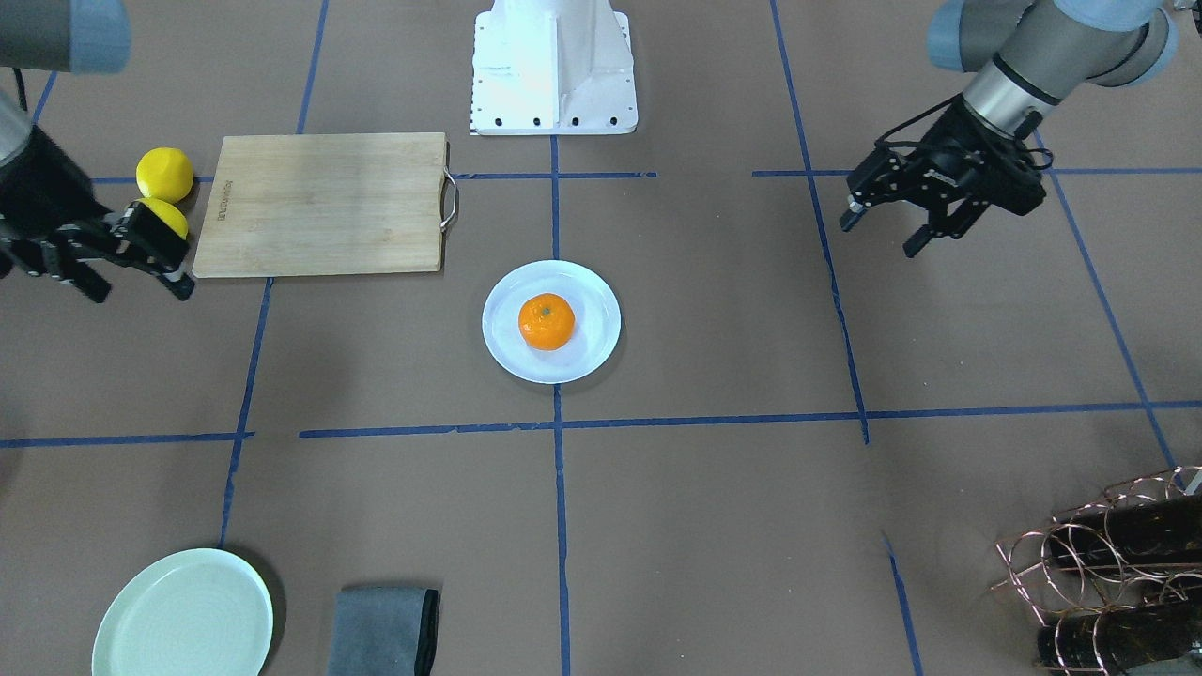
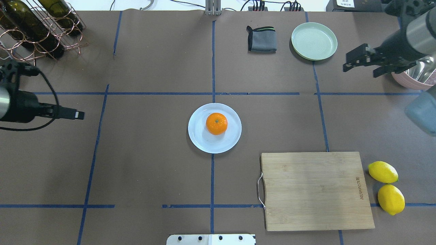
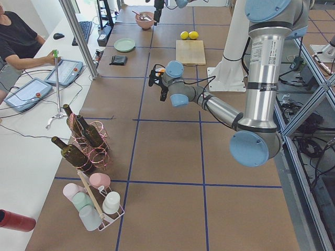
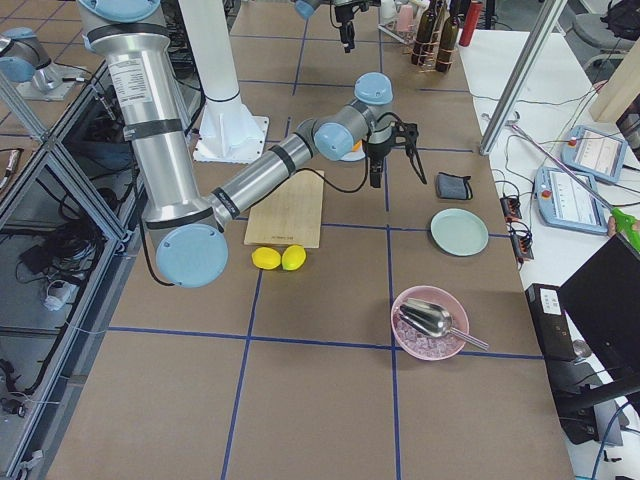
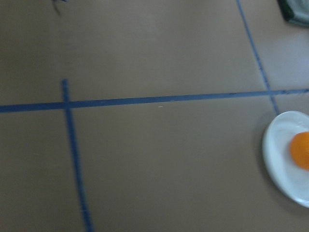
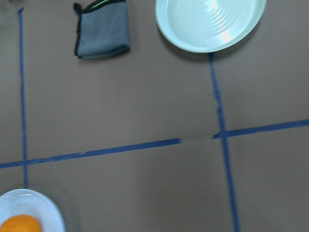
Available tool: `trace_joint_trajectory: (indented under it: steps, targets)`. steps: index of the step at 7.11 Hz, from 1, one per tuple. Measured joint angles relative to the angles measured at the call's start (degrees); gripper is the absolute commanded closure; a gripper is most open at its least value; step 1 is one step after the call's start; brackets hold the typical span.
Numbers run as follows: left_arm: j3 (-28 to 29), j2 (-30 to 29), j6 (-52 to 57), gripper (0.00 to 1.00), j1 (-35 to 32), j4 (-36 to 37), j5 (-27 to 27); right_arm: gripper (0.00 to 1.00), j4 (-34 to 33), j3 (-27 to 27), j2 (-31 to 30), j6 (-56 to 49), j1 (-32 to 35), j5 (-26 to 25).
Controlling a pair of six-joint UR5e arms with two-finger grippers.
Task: Pick orange to plate
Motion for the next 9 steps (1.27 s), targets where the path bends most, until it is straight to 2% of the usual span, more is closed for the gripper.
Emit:
trace_joint_trajectory:
  steps: [1,2,3,5,7,8,9]
  targets:
    - [2.8,2.86,11.31,0.0,-5.87,0.19,-2.08,0.0,-5.64,-0.63,-0.64,-11.8,3.87,0.04]
    - [6.99,4.21,24.16,0.0,-14.74,1.66,-6.83,0.0,-10.74,-2.29,-0.84,-23.92,8.25,0.12]
    - [10.42,4.51,37.44,0.0,-24.13,6.65,-11.24,0.0,-13.72,-4.54,-1.71,-34.84,12.68,0.42]
    - [11.81,2.4,58.45,0.0,-37.22,27.89,-14.41,0.0,-15.53,-6.71,-6.28,-48.74,19.23,2.52]
    - [9.41,-1.73,65.64,0.0,-41.71,47.78,-14.74,0.0,-15.65,-6.95,-10.19,-52.24,21.56,6.72]
    - [7.44,-2.15,66.5,0.0,-42.29,53.35,-14.67,0.0,-15.65,-7.08,-10.98,-52.23,21.8,7.36]
    - [6.31,-1.51,66.85,0.0,-42.51,55.67,-14.52,0.0,-15.49,-7.62,-11.65,-52.2,21.85,7.58]
